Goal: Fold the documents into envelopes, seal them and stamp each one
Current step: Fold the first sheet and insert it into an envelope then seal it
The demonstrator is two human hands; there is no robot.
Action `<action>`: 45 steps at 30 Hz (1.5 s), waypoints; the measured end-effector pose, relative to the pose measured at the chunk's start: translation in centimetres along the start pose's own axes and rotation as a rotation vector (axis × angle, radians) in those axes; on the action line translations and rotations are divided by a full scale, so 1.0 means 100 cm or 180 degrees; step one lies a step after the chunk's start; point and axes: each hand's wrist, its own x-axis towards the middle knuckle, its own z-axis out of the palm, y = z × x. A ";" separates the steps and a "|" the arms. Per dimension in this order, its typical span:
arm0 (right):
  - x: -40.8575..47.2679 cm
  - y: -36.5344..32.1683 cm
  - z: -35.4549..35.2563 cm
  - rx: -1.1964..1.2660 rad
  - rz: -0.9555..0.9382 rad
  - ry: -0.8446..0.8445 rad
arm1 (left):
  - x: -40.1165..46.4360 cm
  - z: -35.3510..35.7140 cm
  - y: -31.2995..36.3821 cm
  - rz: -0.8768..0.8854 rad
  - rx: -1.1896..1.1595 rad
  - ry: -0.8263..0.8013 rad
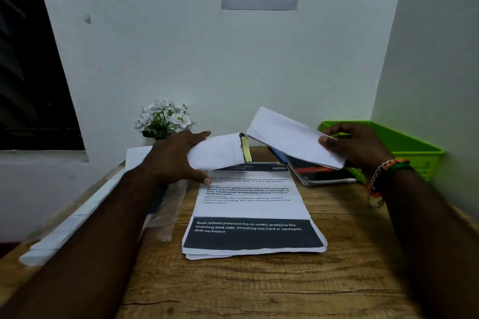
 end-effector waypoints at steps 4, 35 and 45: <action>0.001 -0.004 -0.008 0.0036 0.0143 -0.0028 | 0.001 0.001 -0.002 -0.0038 0.0022 0.0019; -0.001 0.011 0.048 -0.0551 0.0238 0.0228 | 0.003 0.013 0.041 0.0324 0.0541 -0.0290; -0.016 -0.005 0.062 0.0520 0.0204 -0.0258 | 0.004 0.015 0.043 0.0316 0.0489 -0.0248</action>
